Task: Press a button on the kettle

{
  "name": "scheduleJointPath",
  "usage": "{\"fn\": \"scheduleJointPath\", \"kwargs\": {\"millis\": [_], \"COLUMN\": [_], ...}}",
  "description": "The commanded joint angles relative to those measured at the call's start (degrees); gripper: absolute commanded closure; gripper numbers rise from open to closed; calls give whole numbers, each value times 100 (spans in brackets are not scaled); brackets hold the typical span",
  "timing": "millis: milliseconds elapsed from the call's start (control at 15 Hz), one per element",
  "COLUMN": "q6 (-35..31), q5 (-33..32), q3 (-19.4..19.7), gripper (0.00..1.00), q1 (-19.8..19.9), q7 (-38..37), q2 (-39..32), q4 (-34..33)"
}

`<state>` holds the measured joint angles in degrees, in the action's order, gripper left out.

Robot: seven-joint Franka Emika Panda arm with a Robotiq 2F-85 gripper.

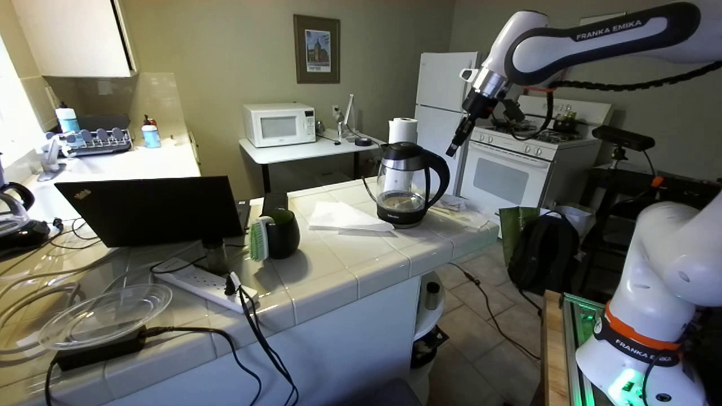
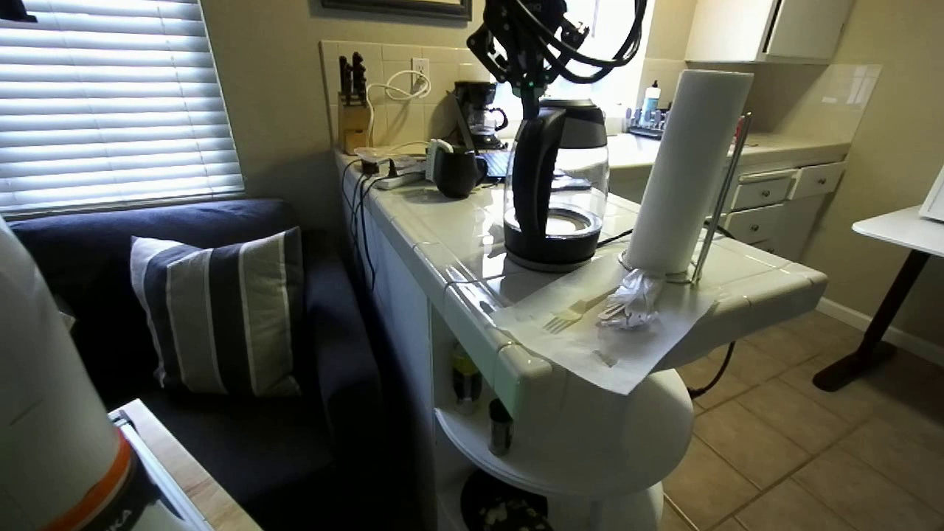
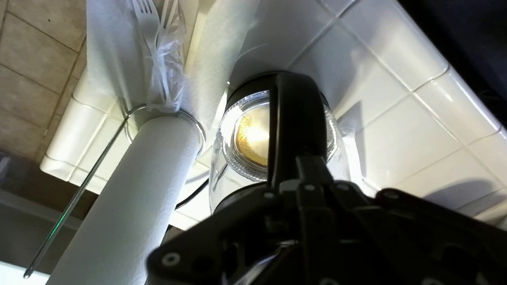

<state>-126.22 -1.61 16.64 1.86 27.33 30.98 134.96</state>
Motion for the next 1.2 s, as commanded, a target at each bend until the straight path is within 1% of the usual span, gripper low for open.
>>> {"fn": "scheduleJointPath", "kwargs": {"millis": [0, 333, 733, 1133], "q6": [-60, 57, 289, 1122], "q5": [233, 304, 318, 230], "q3": [85, 57, 42, -58], "gripper": [100, 100, 100, 100], "q1": [-68, -68, -89, 10], "q7": [206, 343, 464, 323], "q2": [-305, -512, -597, -514], "q4": [-177, -298, -418, -567]}}
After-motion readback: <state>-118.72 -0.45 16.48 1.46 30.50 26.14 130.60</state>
